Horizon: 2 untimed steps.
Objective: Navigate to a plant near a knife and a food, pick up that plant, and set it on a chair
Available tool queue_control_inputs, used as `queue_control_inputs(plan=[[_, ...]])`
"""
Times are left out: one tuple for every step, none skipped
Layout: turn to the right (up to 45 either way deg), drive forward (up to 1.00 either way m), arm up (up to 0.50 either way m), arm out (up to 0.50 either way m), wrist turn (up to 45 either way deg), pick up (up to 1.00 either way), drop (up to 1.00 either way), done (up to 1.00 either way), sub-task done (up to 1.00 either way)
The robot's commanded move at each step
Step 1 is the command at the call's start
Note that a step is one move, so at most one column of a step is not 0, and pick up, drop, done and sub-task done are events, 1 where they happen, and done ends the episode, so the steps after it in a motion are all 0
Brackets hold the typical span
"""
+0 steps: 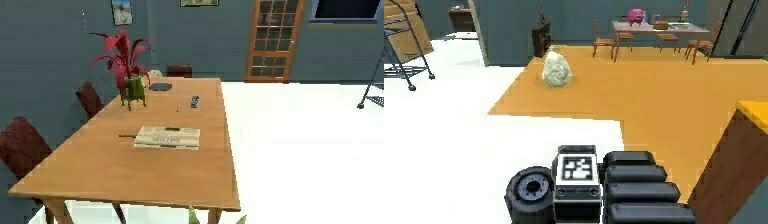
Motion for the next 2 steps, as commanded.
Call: queue_control_inputs(plan=[[-45.0, 0.00, 0.00, 0.00, 0.0, 0.00, 0.00, 0.00, 0.00], [-45.0, 0.00, 0.00, 0.00, 0.0, 0.00, 0.00, 0.00, 0.00]])
